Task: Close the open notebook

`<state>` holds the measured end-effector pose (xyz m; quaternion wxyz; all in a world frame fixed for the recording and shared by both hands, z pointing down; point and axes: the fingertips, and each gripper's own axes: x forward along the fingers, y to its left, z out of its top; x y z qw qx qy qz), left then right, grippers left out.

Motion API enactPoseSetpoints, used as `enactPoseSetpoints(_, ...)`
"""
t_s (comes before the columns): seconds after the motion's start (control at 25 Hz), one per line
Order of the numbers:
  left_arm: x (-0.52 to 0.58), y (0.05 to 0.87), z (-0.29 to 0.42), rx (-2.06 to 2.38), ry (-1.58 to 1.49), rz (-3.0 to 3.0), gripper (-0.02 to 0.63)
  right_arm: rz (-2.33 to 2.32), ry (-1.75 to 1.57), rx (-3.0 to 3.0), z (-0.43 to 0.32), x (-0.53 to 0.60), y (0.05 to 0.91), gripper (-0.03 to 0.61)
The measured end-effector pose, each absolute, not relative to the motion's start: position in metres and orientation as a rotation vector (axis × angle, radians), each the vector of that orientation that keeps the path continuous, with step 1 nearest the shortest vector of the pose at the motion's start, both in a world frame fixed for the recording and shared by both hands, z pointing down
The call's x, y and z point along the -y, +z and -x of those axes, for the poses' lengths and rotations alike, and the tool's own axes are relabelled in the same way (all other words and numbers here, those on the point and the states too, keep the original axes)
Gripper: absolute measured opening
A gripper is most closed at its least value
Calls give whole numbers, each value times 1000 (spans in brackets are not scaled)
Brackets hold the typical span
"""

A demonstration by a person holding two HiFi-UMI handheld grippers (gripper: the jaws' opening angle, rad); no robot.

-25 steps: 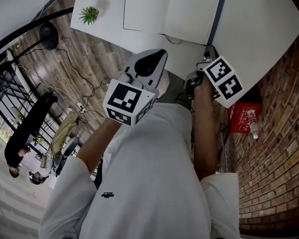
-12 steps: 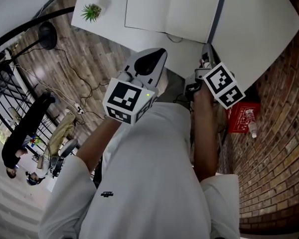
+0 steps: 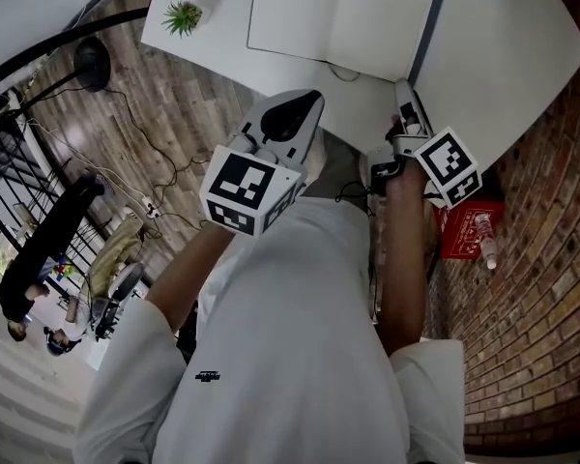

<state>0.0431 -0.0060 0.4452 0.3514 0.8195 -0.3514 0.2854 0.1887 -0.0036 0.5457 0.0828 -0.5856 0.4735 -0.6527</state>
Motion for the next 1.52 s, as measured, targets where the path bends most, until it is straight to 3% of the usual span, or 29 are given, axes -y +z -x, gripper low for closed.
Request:
enactPoseSetpoints(0.28, 8, 448, -39, 917, 747, -2116, 3, 1474, -1974, -1370, -125, 11, 539, 227)
enactPoseSetpoints(0.68, 10, 448, -29, 915, 745, -2115, 3, 1923, -1824, -1459, -201, 17, 550, 278)
enactPoseSetpoints(0.96, 13, 449, -29, 915, 737, -2109, 3, 1917, -1862, -1964, -185, 36, 559, 357)
enactPoseSetpoints(1.52, 20, 460, -27, 916, 739, -2096, 3, 2285, -1914, -2151, -175, 28, 579, 359)
